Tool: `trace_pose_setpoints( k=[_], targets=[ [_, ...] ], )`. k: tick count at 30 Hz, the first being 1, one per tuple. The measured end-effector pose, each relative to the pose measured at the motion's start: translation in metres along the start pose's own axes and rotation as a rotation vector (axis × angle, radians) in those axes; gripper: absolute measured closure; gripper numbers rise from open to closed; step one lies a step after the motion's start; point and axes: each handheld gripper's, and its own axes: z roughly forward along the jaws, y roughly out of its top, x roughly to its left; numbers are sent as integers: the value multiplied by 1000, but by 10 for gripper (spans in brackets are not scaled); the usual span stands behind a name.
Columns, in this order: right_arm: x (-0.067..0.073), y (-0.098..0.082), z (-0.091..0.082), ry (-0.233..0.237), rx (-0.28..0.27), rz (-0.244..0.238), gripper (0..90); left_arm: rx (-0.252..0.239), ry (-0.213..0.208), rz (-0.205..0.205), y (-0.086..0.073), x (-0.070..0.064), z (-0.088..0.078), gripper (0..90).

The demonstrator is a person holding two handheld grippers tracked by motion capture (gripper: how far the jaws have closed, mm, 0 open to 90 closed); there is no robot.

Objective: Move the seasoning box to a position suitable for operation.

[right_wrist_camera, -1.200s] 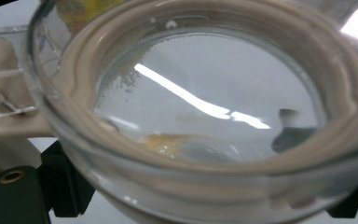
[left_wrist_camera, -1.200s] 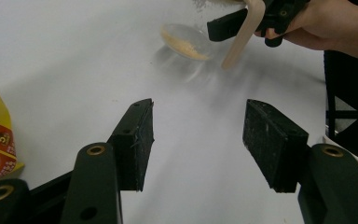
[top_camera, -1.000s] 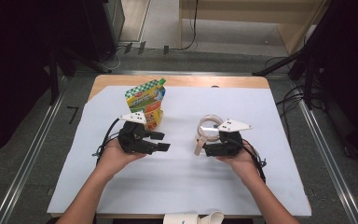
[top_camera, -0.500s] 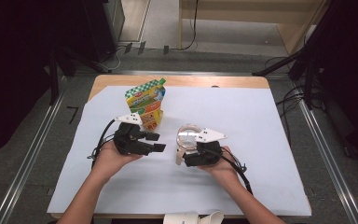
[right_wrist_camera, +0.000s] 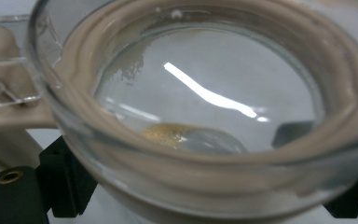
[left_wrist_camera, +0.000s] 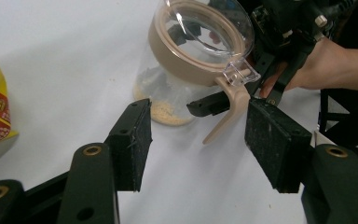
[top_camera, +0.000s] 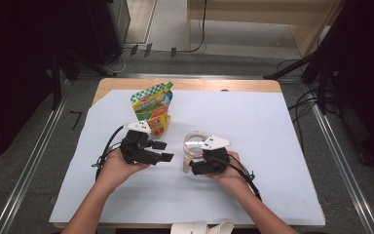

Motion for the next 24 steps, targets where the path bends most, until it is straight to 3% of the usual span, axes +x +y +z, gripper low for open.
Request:
trace_pose_setpoints(
  k=[7, 11, 16, 20, 22, 24],
  targets=[
    [-1, 0, -9, 11, 39, 13, 104, -7, -19, -3, 0, 0, 1, 391],
    [-3, -3, -23, 41, 18, 11, 98, -17, -21, 6, 0, -1, 1, 391],
    [-7, -7, -39, 64, 30, 27, 100, -23, -15, 13, 1, -3, 1, 402],
    [-11, -8, -51, 64, 24, -5, 168, -15, 3, -19, 2, -4, 3, 433],
    [-12, -8, -55, 67, 22, 12, 179, -19, -1, -30, 2, -5, 4, 468],
    [-14, -8, -61, 85, 25, 13, 263, -17, -17, -54, 2, -4, 4, 511]
  ],
)
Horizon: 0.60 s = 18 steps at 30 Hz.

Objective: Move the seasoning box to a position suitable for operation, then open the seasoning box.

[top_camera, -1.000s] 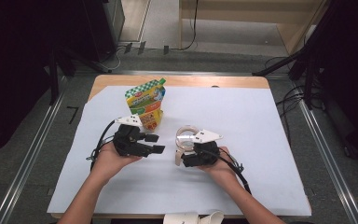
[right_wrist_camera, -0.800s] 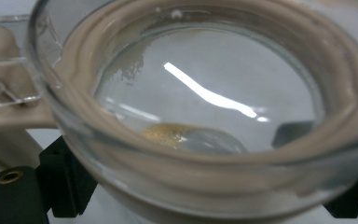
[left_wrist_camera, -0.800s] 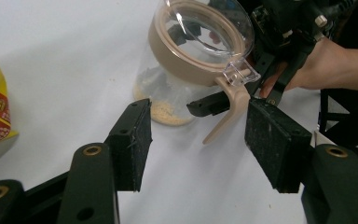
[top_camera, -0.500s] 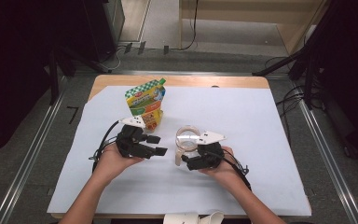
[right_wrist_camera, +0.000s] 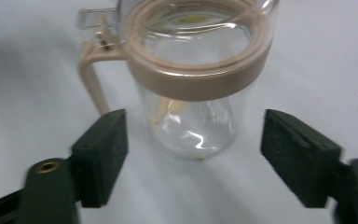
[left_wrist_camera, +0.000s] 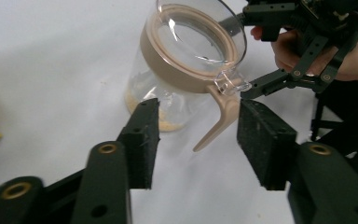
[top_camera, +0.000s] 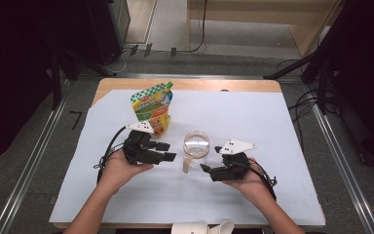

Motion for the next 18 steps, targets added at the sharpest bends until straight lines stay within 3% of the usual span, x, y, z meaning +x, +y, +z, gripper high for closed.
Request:
trace_pose_setpoints(
  k=[4, 5, 7, 10, 12, 18],
  targets=[
    [1, -1, -11, 29, 6, -39, 403, 5, -14, -12, -1, 5, 1, 625],
    [-1, -1, -13, 43, 13, -32, 419, 7, -17, -10, -1, 5, 2, 669],
    [-4, 0, -16, 84, 36, 26, 441, 6, -20, -8, -1, 5, 2, 750],
    [-8, 0, -21, 81, 28, 59, 490, 1, -33, 18, 0, 1, 3, 869],
    [-10, 1, -23, 66, 12, 53, 524, -4, -38, 51, 0, -2, 4, 900],
    [-14, 0, -29, 54, 2, 69, 676, 25, -48, 79, 3, -8, 15, 900]
  ],
)
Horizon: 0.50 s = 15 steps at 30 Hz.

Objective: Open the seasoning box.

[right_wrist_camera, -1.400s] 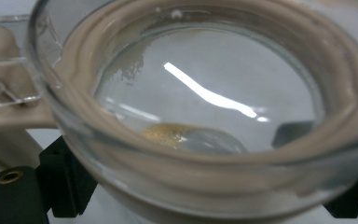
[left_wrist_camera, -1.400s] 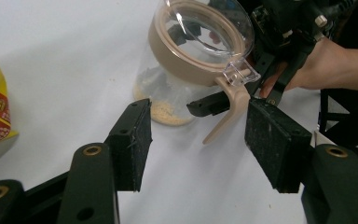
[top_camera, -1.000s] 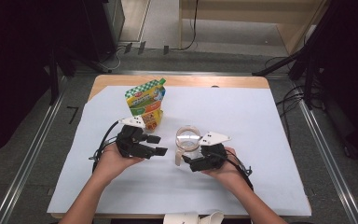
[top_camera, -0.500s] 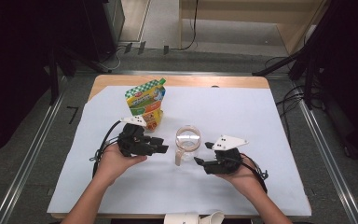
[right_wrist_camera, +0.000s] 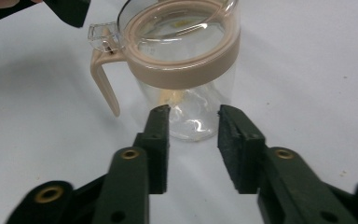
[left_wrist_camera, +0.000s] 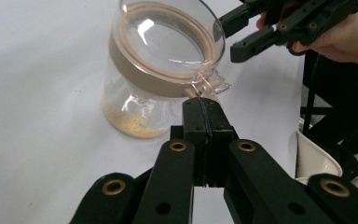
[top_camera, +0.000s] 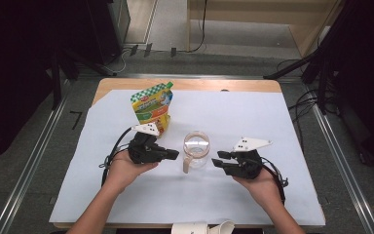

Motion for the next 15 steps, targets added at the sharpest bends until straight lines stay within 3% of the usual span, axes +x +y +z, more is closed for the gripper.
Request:
trace_pose_setpoints(
  k=[7, 15],
  targets=[
    [4, 3, -1, -9, -17, 7, 900, 26, -6, 20, 0, 1, 16, 900],
    [6, 4, 4, -1, -9, 12, 900, 37, 9, 28, 0, 2, 22, 900]
  ],
)
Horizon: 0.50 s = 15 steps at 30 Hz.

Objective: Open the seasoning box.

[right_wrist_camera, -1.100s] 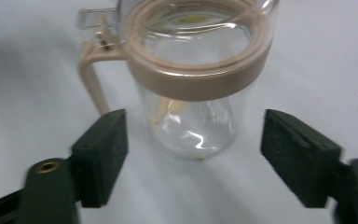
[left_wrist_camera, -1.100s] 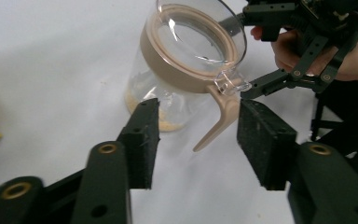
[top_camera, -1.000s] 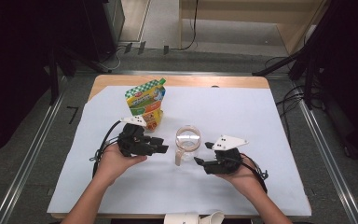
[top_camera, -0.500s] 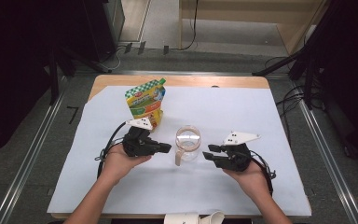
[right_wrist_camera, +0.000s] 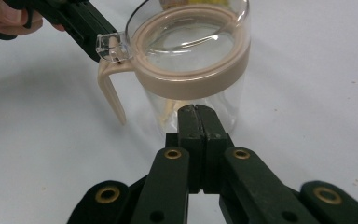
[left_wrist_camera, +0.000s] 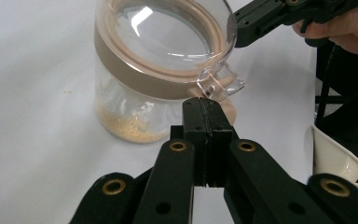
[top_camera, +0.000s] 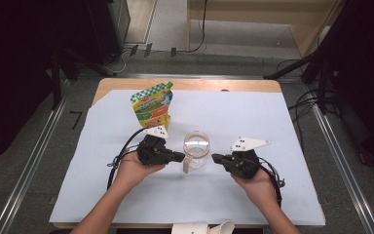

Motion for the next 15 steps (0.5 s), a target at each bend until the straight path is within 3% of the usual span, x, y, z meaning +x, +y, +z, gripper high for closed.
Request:
trace_pose_setpoints(
  k=[15],
  targets=[
    [8, 3, 14, 7, 14, -3, 900, 7, -3, -6, -1, 0, 3, 900]
  ],
)
